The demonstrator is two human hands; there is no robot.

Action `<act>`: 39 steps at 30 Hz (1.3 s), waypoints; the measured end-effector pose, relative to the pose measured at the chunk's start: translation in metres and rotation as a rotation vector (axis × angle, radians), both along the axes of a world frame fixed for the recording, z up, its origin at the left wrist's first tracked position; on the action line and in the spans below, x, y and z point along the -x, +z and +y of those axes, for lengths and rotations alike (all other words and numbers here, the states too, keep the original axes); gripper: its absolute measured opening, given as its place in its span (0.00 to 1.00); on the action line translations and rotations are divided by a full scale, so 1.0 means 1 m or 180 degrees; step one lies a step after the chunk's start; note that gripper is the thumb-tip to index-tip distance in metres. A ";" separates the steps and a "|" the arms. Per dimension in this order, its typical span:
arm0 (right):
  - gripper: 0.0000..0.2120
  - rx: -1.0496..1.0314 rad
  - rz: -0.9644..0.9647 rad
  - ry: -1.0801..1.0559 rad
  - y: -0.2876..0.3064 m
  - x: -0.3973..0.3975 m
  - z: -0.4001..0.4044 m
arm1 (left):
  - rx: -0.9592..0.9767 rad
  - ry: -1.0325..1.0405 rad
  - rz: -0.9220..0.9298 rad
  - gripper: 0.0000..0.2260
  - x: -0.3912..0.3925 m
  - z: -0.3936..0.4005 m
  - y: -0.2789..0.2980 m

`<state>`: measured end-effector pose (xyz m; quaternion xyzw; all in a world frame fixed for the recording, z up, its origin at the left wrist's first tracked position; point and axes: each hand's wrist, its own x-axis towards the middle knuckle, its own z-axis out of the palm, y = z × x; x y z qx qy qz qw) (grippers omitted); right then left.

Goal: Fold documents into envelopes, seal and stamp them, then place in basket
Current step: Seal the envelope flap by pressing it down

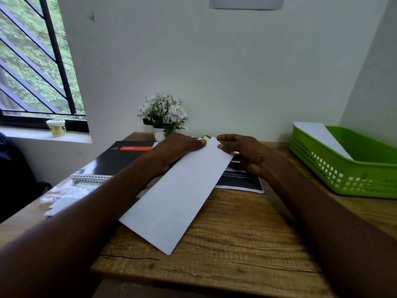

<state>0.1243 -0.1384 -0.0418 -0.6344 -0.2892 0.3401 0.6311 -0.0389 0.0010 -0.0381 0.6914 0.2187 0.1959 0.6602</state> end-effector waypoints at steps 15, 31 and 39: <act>0.12 0.0037 0.0062 -0.0064 0.000 0.001 -0.001 | -0.0142 -0.0025 0.0046 0.15 -0.003 0.004 -0.003; 0.10 0.0030 -0.0010 -0.0062 0.001 0.005 0.000 | -0.0179 0.0091 0.0057 0.17 -0.004 0.004 -0.004; 0.09 -0.0003 -0.0675 -0.0420 0.003 0.010 0.003 | -0.0708 0.0446 0.0281 0.29 -0.004 0.014 -0.002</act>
